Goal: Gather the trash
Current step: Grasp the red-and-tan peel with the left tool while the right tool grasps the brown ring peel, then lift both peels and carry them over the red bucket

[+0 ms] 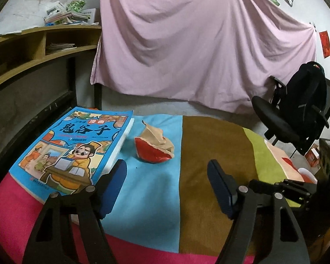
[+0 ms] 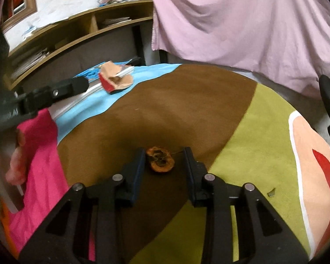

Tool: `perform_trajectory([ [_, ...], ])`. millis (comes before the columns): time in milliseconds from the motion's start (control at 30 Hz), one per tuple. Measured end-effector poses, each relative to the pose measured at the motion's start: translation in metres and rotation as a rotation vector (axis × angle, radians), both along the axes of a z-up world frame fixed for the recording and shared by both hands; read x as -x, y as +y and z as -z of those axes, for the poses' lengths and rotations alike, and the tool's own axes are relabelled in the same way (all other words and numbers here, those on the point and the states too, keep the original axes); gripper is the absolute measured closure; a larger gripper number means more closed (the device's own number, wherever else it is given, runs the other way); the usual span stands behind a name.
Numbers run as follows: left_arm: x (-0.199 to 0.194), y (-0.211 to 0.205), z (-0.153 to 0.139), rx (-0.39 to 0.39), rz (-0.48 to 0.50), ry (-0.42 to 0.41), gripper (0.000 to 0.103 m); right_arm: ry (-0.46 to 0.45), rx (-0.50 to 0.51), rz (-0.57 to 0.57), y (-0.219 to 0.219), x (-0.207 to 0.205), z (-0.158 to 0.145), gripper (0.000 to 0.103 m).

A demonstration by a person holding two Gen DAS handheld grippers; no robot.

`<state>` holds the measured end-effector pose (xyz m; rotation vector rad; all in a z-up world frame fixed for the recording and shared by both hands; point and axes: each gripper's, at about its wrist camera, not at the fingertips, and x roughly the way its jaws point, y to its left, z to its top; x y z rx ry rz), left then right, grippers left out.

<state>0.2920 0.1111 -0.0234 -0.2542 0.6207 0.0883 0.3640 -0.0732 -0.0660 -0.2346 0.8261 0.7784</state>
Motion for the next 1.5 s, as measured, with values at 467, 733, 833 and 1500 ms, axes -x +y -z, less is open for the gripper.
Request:
perform_trajectory([
  [467, -0.044, 0.012, 0.004, -0.058, -0.033, 0.077, 0.043, -0.076, -0.134, 0.114, -0.032, -0.019, -0.021, 0.039],
  [733, -0.061, 0.020, 0.014, -0.051, -0.021, 0.137, 0.061, -0.099, -0.131, 0.103, -0.028, -0.012, -0.021, 0.039],
  [833, -0.065, 0.021, 0.015, -0.059, -0.031, 0.149, 0.071, -0.107, -0.125, 0.090, -0.026, -0.011, -0.021, 0.039],
  [1500, -0.023, -0.009, -0.006, -0.089, 0.007, -0.018, 0.074, -0.241, -0.165, 0.106, -0.035, 0.011, -0.031, 0.039],
])
